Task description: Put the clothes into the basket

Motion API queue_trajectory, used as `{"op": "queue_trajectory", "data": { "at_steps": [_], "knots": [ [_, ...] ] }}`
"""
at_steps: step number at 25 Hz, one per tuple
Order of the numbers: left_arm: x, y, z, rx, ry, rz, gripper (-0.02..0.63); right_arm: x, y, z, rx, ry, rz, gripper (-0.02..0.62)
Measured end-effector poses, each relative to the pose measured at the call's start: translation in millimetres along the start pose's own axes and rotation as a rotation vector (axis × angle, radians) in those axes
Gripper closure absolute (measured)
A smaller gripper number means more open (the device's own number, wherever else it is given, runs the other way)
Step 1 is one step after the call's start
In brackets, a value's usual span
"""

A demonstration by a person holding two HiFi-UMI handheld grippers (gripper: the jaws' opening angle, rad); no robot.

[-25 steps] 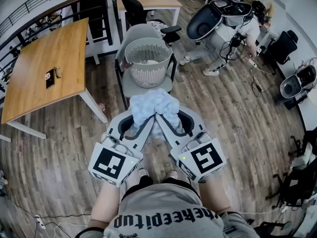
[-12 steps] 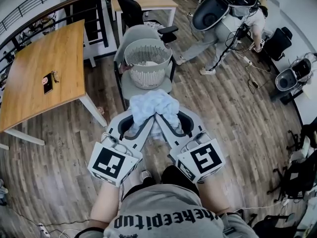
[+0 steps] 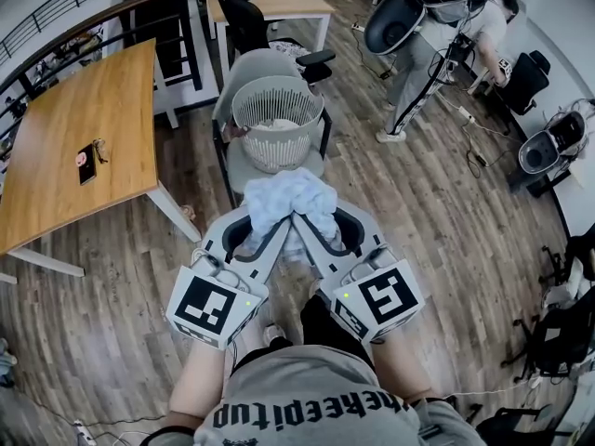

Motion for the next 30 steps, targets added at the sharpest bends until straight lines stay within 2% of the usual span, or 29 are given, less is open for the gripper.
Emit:
{"op": "queue_trajectory", "data": {
  "at_steps": [7,30],
  "knots": [
    [-1.6,26.7,-15.7,-0.033,-0.005,-0.005,0.509,-1.6,21.1,27.7,-0.036,-0.001,-0.006,0.457],
    [-13.3,160.6,-39.3,-0.173,-0.013,-0.027,0.509,-0.7,69.9,167.9,-0.172,0.003,0.006,0.457]
  ]
}}
Point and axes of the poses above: the fingertips, and each gripper's own axes: y forward along the fingers, z to its right, x out of its underside, the point moved 6 cm from there along -y, backward along the fingers
